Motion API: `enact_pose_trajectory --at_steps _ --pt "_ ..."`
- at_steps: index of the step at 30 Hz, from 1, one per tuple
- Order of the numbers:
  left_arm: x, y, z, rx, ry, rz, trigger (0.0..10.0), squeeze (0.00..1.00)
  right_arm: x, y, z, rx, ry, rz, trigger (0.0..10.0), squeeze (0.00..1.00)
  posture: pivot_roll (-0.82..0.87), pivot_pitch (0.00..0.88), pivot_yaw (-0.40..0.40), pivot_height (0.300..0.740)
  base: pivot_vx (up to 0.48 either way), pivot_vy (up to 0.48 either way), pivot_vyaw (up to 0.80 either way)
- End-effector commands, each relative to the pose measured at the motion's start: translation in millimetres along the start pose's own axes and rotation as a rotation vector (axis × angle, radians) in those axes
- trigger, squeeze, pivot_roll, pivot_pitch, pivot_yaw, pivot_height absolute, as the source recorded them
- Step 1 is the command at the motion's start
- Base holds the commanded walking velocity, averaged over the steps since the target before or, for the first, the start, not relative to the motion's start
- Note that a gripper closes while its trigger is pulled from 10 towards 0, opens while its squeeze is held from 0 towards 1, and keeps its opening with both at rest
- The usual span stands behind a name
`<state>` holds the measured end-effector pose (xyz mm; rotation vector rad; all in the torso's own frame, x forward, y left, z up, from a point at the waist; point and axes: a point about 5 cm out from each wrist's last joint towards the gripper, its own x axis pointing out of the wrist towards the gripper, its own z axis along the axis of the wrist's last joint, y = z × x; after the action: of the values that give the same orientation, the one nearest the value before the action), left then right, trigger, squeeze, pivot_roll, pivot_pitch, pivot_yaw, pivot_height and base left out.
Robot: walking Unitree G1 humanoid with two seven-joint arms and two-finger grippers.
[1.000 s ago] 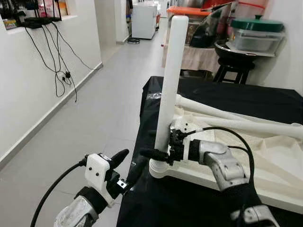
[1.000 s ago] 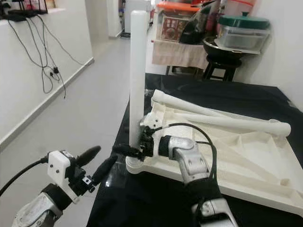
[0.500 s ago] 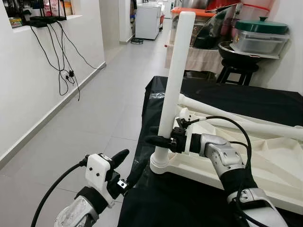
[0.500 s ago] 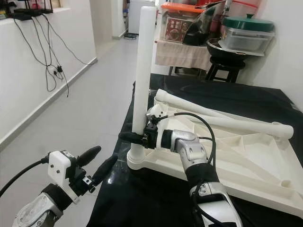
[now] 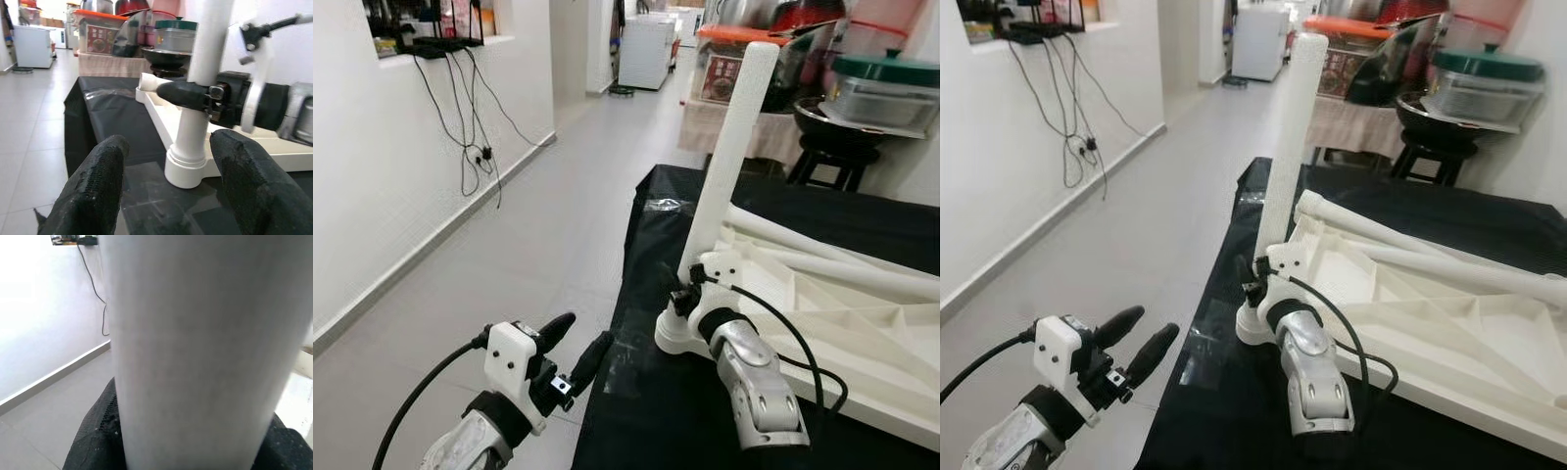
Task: Building children table
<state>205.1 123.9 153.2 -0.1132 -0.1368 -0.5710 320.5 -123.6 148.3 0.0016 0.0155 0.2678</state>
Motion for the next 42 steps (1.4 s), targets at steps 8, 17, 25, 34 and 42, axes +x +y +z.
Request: enact_pose_trajectory --at_steps 8,17,25,34,42 --pt "1.0 0.6 -1 0.001 -0.002 0.002 10.0 0.00 1.1 -6.2 -9 0.007 0.097 0.060 10.0 1.00 0.10 0.000 -0.091 0.740 0.000 0.000 0.00" --pt "2.5 0.6 0 -0.002 -0.005 0.001 10.0 0.00 2.7 8.8 7 0.071 0.078 0.713 10.0 0.00 0.11 0.000 -0.089 0.740 0.000 0.000 0.00" --pt "3.6 0.8 -1 -0.002 -0.006 0.003 10.0 0.00 14.2 0.1 4 0.233 0.223 0.961 10.0 0.00 0.12 0.000 -0.090 0.740 0.000 0.000 0.00" --pt "4.3 0.5 0 -0.004 -0.008 0.002 10.0 0.00 14.6 -4.0 8 0.318 0.230 1.036 0.0 0.00 0.11 0.000 -0.094 0.740 0.000 0.000 0.00" --pt "5.1 -0.7 1 -0.005 -0.014 0.002 10.0 0.00 20.8 -17.9 8 0.240 0.144 0.821 0.0 0.00 0.10 0.000 -0.091 0.740 0.000 0.000 0.00"
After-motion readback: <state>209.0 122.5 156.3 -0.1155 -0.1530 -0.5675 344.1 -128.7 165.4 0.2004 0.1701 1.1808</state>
